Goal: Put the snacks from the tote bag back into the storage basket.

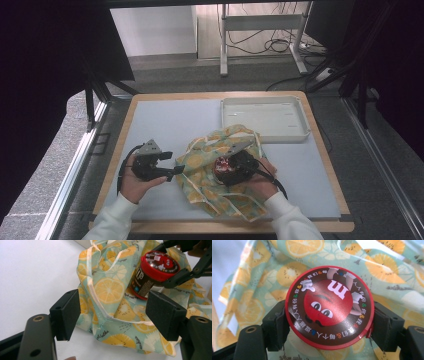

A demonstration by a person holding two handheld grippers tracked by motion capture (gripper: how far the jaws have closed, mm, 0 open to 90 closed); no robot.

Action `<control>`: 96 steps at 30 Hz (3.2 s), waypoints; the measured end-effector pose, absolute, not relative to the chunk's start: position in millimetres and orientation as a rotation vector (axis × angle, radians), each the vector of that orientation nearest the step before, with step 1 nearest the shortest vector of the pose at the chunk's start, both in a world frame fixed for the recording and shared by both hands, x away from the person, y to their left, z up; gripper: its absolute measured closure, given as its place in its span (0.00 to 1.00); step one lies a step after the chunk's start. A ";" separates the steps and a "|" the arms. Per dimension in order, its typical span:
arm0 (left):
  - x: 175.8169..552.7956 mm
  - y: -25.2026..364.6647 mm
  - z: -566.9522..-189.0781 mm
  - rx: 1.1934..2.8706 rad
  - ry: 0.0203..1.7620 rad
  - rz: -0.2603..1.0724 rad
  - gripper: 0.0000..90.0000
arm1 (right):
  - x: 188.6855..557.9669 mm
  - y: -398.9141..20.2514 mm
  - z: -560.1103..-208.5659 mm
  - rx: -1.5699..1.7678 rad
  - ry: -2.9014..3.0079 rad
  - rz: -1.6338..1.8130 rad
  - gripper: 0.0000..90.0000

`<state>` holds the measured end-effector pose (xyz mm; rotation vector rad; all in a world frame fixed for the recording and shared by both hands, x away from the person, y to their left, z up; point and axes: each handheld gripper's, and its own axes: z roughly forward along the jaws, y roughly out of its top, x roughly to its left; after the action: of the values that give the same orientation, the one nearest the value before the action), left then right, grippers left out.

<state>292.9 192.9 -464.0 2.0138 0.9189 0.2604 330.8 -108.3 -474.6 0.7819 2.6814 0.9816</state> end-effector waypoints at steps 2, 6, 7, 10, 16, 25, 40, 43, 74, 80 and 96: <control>292.9 193.0 -464.1 2.013 0.922 0.262 0.32 | 330.1 -109.6 -471.6 0.785 2.674 0.996 0.28; 292.7 193.3 -463.8 2.010 0.928 0.262 0.32 | 329.1 -112.2 -464.9 0.786 2.662 1.018 0.29; 292.7 193.2 -463.7 2.010 0.928 0.262 0.32 | 328.9 -113.3 -462.4 0.785 2.659 1.029 0.29; 293.0 193.2 -463.9 2.014 0.928 0.260 0.32 | 327.4 -115.6 -456.8 0.785 2.650 1.050 0.29; 293.4 194.8 -463.5 2.008 0.931 0.256 0.32 | 326.0 -121.9 -442.1 0.779 2.633 1.106 0.29; 293.8 194.4 -464.2 2.014 0.928 0.249 0.32 | 329.3 -125.1 -425.4 0.767 2.623 1.162 0.29; 294.3 195.3 -464.6 2.015 0.933 0.245 0.32 | 339.8 -124.6 -408.7 0.764 2.608 1.151 0.29; 294.6 196.7 -463.6 2.012 0.932 0.250 0.32 | 341.9 -125.8 -407.4 0.771 2.604 1.163 0.29; 295.1 195.4 -464.0 2.025 0.919 0.241 0.31 | 373.7 -131.7 -381.8 0.830 2.524 1.157 0.29; 295.3 194.5 -464.4 2.030 0.914 0.241 0.31 | 385.2 -132.6 -377.9 0.847 2.515 1.167 0.29; 296.0 194.8 -465.2 2.029 0.919 0.235 0.31 | 419.1 -136.2 -379.4 0.902 2.501 1.150 0.29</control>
<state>296.0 194.8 -465.2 2.0286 0.9190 0.2354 419.1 -136.2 -379.4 0.9017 2.5007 1.1500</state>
